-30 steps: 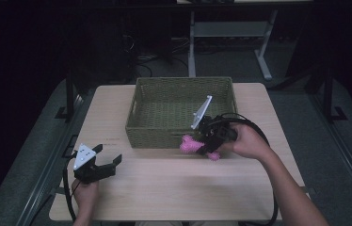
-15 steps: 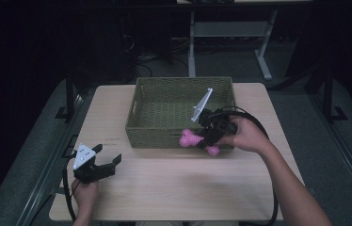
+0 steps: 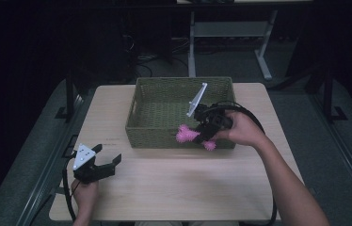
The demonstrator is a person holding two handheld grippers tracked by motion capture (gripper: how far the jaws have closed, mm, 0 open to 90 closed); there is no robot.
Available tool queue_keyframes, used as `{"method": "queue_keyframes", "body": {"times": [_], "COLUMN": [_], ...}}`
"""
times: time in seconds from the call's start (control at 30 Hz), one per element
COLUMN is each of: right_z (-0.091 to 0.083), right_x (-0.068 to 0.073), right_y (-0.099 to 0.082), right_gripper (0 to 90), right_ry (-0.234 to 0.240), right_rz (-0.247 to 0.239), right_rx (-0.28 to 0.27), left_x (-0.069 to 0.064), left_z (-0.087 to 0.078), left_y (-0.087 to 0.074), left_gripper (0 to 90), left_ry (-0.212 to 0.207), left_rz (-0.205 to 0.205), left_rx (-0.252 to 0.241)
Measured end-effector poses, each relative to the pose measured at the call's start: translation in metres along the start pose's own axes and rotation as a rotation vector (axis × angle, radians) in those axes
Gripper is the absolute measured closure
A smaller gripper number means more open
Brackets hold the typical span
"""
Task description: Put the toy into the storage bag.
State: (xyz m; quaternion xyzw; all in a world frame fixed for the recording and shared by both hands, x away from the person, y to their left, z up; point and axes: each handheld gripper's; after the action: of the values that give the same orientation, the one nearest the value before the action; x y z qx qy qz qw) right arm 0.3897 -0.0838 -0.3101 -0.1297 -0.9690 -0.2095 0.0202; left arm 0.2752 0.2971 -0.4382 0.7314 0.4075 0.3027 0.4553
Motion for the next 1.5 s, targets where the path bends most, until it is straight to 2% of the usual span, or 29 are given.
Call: {"method": "queue_keyframes", "body": {"times": [0.3, 0.57, 0.67, 0.7, 0.83, 1.5], "right_z": [-0.001, -0.011, -0.012, -0.012, -0.012, -0.023], "right_x": [-0.01, -0.021, -0.025, -0.028, -0.041, -0.073], "right_y": [0.008, 0.015, 0.017, 0.018, 0.021, 0.032], "right_gripper": [58.3, 58.2, 58.3, 58.3, 58.2, 58.2], "right_ry": [-0.001, -0.014, -0.004, 0.008, 0.003, 0.001], "right_rz": [-0.004, 0.0, 0.006, 0.005, 0.015, 0.047], "right_rx": [0.01, 0.004, 0.0, -0.002, 0.015, -0.003], "left_x": [0.0, 0.001, 0.001, 0.001, 0.0, 0.0], "left_z": [0.0, 0.0, 0.0, 0.0, 0.001, 0.001], "left_y": [0.0, 0.0, 0.0, 0.0, 0.0, 0.0], "left_gripper": [13.9, 13.8, 13.8, 13.9, 13.8, 13.8], "left_ry": [0.001, 0.002, -0.002, -0.002, -0.001, 0.002], "left_rz": [0.002, -0.001, -0.002, -0.001, 0.007, 0.006], "left_rx": [-0.001, 0.002, 0.001, 0.003, 0.004, 0.004]}}
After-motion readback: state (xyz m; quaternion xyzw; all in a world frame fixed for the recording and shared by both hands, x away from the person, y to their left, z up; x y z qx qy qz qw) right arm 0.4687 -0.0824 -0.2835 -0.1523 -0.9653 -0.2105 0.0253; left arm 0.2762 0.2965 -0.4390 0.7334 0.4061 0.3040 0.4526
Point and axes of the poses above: each handheld gripper's, and its own axes: z roughly forward along the jaws, y roughly out of its top, x roughly to its left, and after that the axes turned 3 degrees about z, right-handed
